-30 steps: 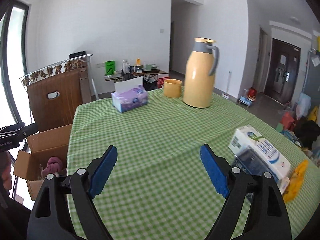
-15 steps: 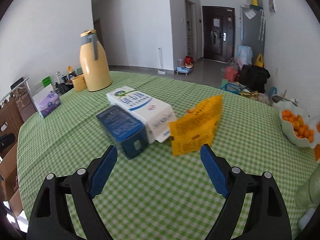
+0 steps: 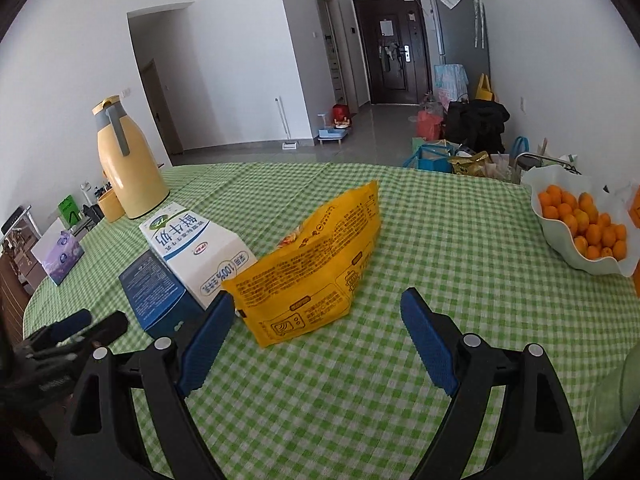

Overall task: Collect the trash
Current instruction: 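Move both tools back over the cartons and snack bag on the table, then grasp the blue juice carton with the left tool while the right tool grasps the yellow snack bag, then carry the blue carton and yellow snack bag over the cardboard box, then open both tools to drop the carton and snack bag into the box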

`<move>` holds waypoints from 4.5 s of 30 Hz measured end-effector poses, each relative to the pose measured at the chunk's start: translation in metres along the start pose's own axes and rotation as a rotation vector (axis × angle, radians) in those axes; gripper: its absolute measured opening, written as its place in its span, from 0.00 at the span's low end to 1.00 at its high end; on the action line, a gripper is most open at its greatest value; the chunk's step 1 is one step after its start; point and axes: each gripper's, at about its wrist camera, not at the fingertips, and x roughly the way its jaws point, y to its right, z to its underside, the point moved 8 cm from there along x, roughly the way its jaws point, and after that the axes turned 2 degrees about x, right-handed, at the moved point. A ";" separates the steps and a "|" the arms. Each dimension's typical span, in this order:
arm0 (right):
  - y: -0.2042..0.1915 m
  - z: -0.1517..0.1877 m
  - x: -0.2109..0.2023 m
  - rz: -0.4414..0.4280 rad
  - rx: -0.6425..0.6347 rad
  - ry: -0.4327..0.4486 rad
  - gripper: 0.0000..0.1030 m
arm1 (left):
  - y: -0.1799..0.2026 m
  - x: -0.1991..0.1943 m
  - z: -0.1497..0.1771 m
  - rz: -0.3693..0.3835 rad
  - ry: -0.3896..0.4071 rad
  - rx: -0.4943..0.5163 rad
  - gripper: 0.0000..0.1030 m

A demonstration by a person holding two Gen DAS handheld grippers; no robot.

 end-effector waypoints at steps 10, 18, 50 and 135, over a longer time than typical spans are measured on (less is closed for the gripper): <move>0.006 0.009 0.016 -0.033 0.018 -0.041 0.79 | -0.105 -0.024 0.029 -0.331 0.043 0.032 0.94; -0.002 0.015 0.023 -0.054 0.019 -0.062 0.79 | -0.149 -0.040 0.028 -0.082 0.019 -0.365 0.93; -0.039 0.000 0.090 -0.010 0.085 -0.153 0.52 | -0.140 -0.123 0.025 -0.187 0.125 -0.067 0.56; -0.659 0.268 -0.046 -0.759 -0.958 -0.330 0.78 | -0.579 -0.360 0.301 -0.657 -0.027 -0.653 0.93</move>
